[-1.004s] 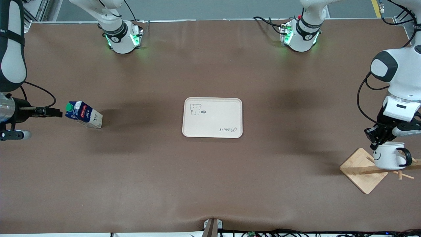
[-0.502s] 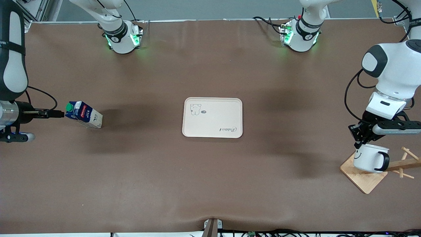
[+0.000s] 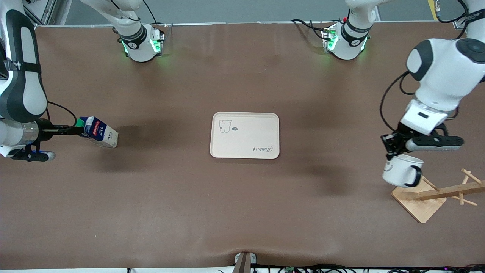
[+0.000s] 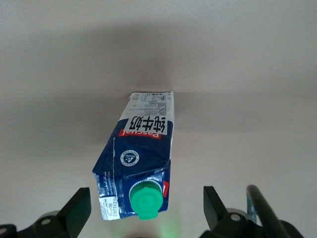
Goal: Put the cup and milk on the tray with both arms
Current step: 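Lift the mug off the stand with the left gripper toward the tray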
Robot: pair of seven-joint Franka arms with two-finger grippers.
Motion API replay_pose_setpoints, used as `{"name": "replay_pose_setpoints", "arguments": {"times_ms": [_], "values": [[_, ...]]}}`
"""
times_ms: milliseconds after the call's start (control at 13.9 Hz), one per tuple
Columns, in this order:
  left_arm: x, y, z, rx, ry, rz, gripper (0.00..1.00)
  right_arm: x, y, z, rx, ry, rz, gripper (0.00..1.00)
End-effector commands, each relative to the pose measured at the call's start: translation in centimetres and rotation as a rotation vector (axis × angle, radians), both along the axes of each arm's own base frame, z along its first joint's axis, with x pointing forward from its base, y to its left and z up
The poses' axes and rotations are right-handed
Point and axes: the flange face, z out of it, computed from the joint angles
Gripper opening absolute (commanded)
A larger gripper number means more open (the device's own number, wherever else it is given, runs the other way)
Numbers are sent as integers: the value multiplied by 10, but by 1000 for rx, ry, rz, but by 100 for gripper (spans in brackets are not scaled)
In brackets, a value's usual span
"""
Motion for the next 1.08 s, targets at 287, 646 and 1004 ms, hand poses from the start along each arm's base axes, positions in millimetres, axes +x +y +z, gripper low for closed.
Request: {"name": "replay_pose_setpoints", "arguments": {"times_ms": [287, 646, 1004], "values": [[-18, -136, -9, -85, 176, 28, 0, -45, 9, -8, 16, -98, -39, 100], [-25, -218, -38, -119, 307, 33, 0, -59, 6, -28, 11, -121, -55, 100], [-48, -270, -63, -92, 391, 40, 0, -59, 7, -34, 23, -117, -87, 25]]}}
